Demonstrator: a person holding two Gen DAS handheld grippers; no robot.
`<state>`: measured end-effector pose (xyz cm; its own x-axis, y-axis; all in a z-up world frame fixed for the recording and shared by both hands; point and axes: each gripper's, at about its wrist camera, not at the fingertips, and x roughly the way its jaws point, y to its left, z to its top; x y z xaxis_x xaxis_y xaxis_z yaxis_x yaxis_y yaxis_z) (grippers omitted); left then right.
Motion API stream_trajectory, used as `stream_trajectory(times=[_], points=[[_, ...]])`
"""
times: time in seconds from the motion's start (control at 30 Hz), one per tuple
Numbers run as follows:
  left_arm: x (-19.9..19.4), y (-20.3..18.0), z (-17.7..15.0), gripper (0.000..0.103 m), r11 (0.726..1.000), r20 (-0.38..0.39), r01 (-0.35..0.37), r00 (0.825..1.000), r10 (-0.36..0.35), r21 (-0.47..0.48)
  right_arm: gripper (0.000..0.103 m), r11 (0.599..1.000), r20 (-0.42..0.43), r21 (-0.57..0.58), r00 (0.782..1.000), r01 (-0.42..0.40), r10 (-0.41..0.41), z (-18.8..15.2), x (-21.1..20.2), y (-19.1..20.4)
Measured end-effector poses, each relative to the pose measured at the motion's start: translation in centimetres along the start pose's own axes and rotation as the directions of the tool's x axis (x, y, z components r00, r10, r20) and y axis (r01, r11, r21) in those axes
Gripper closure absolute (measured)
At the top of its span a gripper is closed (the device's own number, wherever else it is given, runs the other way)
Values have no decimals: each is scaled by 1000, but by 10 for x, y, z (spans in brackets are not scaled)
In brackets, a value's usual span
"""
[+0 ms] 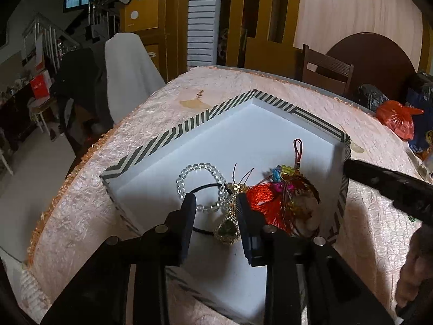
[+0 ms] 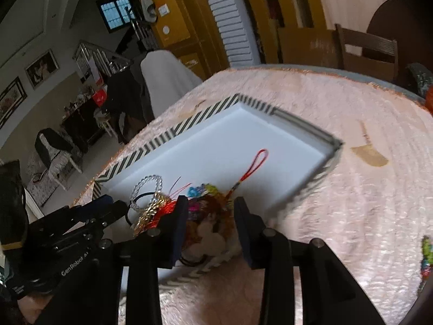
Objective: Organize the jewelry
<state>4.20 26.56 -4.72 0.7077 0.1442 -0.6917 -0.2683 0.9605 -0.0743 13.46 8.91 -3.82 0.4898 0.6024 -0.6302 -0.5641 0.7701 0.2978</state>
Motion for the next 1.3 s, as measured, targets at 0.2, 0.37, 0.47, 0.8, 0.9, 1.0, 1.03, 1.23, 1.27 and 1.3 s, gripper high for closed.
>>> stream_trajectory(times=[0.2, 0.37, 0.47, 0.8, 0.9, 1.0, 1.03, 1.23, 1.27, 1.3], points=[[-13, -27, -1, 46, 999, 24, 50, 998, -51, 19, 66, 997, 44, 1, 996, 78, -78, -16, -48, -35], [-20, -73, -2, 46, 991, 38, 116, 992, -119, 69, 66, 982, 45, -15, 982, 187, -186, -40, -90, -73], [-18, -110, -8, 46, 978, 16, 166, 985, -169, 127, 66, 964, 78, 18, 961, 264, -265, -58, -123, -105], [16, -231, -37, 46, 906, -130, 277, 960, -248, 319, 66, 882, 44, 324, 926, 343, -376, -114, -175, -220], [27, -242, -44, 46, 903, -164, 291, 954, -250, 317, 66, 892, 37, 318, 936, 320, -349, -116, -170, -223], [29, -242, -50, 43, 902, -174, 295, 952, -250, 315, 66, 915, 25, 287, 952, 285, -305, -113, -156, -216], [30, -241, -50, 41, 905, -185, 297, 950, -250, 306, 66, 914, 20, 286, 952, 288, -306, -114, -154, -214], [31, -243, -51, 36, 905, -187, 300, 949, -252, 302, 65, 905, -14, 298, 950, 303, -313, -105, -133, -220], [31, -244, -51, 35, 903, -189, 301, 949, -252, 306, 65, 903, -22, 300, 949, 306, -314, -103, -131, -222], [31, -244, -52, 34, 903, -189, 302, 949, -253, 307, 65, 903, -20, 299, 949, 307, -316, -101, -129, -224]])
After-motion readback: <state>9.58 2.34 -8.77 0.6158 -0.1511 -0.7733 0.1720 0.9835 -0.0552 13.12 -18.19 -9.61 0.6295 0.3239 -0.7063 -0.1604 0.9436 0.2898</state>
